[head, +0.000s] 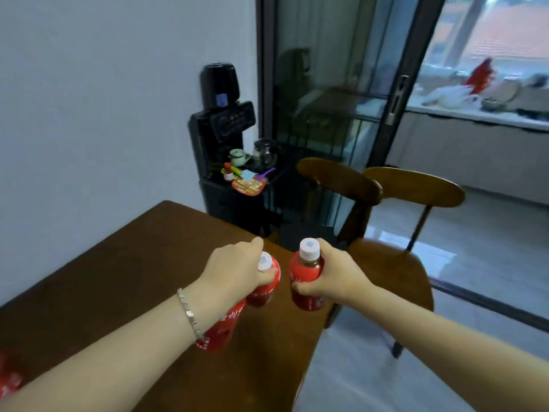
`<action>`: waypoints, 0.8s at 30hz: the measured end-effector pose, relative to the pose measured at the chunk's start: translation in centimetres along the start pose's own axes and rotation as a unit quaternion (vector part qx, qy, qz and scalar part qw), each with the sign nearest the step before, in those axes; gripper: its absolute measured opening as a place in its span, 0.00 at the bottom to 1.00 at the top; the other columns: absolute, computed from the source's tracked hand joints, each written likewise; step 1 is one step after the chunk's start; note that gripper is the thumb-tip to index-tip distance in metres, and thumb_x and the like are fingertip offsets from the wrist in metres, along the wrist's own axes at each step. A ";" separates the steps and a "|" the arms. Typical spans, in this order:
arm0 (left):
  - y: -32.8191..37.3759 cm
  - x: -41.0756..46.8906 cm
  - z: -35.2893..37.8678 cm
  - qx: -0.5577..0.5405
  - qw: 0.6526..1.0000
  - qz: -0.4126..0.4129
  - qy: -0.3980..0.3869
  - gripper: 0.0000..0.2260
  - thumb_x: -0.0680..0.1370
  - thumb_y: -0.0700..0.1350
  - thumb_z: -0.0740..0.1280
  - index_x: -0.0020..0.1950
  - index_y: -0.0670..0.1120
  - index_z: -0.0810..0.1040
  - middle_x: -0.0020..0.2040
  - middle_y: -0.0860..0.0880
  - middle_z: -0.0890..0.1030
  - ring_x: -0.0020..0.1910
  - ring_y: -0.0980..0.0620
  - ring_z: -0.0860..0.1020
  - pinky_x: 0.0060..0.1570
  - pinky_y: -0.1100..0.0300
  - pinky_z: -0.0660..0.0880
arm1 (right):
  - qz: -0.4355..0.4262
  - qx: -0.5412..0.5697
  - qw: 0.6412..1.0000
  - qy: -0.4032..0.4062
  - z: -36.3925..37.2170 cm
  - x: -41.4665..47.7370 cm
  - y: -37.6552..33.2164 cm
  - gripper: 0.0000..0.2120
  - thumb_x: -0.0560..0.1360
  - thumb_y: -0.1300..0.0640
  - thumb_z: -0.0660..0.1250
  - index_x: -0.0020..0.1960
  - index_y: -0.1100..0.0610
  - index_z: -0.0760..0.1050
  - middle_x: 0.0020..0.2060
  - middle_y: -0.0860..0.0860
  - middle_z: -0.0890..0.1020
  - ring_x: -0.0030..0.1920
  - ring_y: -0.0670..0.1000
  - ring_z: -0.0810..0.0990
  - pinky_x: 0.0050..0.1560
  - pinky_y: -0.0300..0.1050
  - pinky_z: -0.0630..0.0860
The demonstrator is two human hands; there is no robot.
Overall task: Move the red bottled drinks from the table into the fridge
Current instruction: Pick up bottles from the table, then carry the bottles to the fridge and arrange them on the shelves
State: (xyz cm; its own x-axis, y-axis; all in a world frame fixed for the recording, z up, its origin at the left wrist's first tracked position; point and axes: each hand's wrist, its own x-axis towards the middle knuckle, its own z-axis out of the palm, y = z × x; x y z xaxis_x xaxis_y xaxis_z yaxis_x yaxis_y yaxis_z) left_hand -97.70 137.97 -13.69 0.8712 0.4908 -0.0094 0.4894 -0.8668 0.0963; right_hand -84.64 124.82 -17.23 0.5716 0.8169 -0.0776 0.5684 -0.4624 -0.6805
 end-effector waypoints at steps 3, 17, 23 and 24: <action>7.9 2.0 -0.7 0.004 0.997 0.083 0.005 0.15 0.77 0.59 0.61 0.48 0.49 0.62 0.48 0.48 0.78 0.46 0.47 0.77 0.38 0.57 0.66 | 0.034 0.001 0.998 0.055 -6.0 -3.9 3.6 0.30 0.64 0.48 0.77 0.61 0.46 0.66 0.50 0.41 0.75 0.54 0.44 0.75 0.55 0.40 0.72; 59.9 5.1 2.0 -0.086 0.901 0.426 0.011 0.15 0.76 0.58 0.62 0.45 0.47 0.65 0.47 0.47 0.77 0.46 0.46 0.75 0.39 0.58 0.63 | 0.328 -0.052 0.879 0.342 -34.1 -34.8 30.5 0.28 0.60 0.45 0.76 0.56 0.49 0.72 0.49 0.47 0.81 0.50 0.49 0.80 0.51 0.47 0.77; 78.9 4.1 3.2 -0.123 0.831 0.543 0.004 0.16 0.76 0.58 0.61 0.42 0.47 0.63 0.36 0.52 0.70 0.43 0.45 0.74 0.39 0.57 0.66 | 0.421 -0.055 0.813 0.398 -42.0 -45.6 39.4 0.27 0.59 0.43 0.75 0.55 0.48 0.71 0.48 0.46 0.81 0.49 0.50 0.80 0.50 0.48 0.78; 80.3 4.1 3.4 -0.130 0.824 0.552 0.006 0.16 0.76 0.58 0.61 0.40 0.48 0.63 0.35 0.52 0.69 0.41 0.46 0.74 0.38 0.57 0.66 | 0.428 -0.060 0.806 0.405 -42.6 -46.4 40.1 0.27 0.59 0.44 0.75 0.55 0.48 0.72 0.48 0.46 0.81 0.49 0.50 0.80 0.50 0.49 0.78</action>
State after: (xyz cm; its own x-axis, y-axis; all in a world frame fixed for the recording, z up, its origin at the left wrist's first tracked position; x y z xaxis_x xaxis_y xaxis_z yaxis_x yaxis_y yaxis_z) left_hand -54.72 70.08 -9.38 0.7785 -0.5812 0.2369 -0.6270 -0.7379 0.2499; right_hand -63.17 53.64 -9.91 0.9559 -0.2890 0.0528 -0.2134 -0.8067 -0.5511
